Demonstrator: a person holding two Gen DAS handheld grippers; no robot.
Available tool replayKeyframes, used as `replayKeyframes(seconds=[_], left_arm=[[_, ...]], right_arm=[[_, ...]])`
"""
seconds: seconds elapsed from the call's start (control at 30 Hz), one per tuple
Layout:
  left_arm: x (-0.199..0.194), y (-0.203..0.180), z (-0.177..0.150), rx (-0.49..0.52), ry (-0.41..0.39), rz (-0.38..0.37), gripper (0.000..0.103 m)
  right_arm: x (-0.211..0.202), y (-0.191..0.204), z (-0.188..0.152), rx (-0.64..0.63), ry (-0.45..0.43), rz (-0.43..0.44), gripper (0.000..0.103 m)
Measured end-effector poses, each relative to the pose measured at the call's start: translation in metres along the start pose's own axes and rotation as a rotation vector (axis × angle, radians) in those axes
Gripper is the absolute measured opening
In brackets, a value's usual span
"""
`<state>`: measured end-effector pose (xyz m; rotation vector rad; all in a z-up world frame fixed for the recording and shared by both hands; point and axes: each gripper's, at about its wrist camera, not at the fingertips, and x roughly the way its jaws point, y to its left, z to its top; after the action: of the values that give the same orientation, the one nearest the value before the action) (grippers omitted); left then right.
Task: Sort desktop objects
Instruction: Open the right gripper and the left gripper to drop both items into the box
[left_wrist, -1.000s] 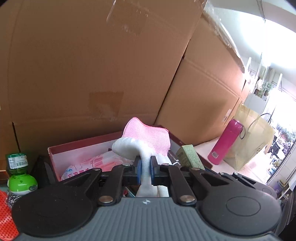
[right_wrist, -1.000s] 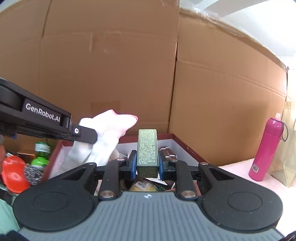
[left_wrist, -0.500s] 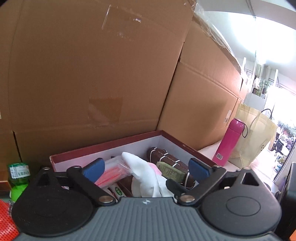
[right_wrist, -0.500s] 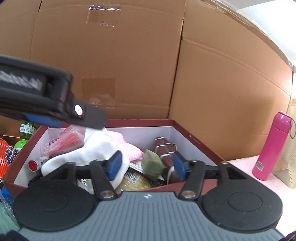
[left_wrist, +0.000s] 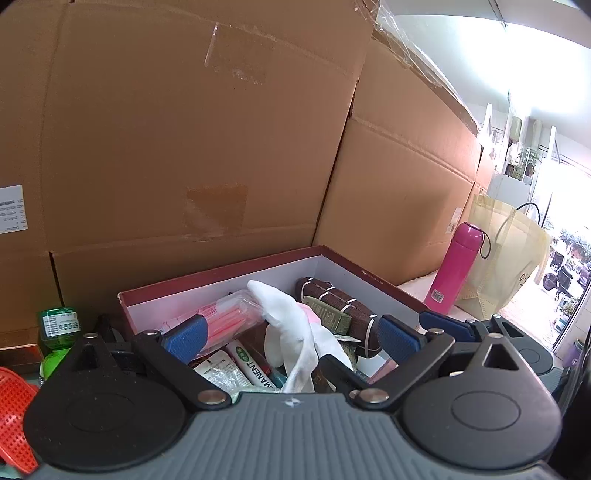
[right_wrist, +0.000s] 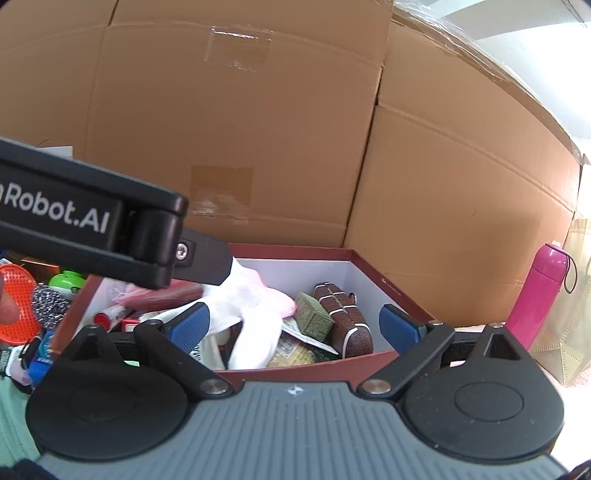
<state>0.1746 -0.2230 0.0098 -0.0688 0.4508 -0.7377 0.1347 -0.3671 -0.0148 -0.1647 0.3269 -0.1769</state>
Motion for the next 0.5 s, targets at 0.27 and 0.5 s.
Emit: replayKeyframes(seconds=[0.27, 0.5], left_arm=[[-0.019, -0.001, -0.002, 0.0, -0.015, 0.005, 0.101], [-0.048, 0.004, -0.015, -0.039, -0.022, 0.0, 0.101]], right_arm=[[-0.019, 0.007, 0.003, -0.007, -0.007, 0.008, 0.096], [-0.045, 0.02, 0.009, -0.015, -0.042, 0.028, 0.096]])
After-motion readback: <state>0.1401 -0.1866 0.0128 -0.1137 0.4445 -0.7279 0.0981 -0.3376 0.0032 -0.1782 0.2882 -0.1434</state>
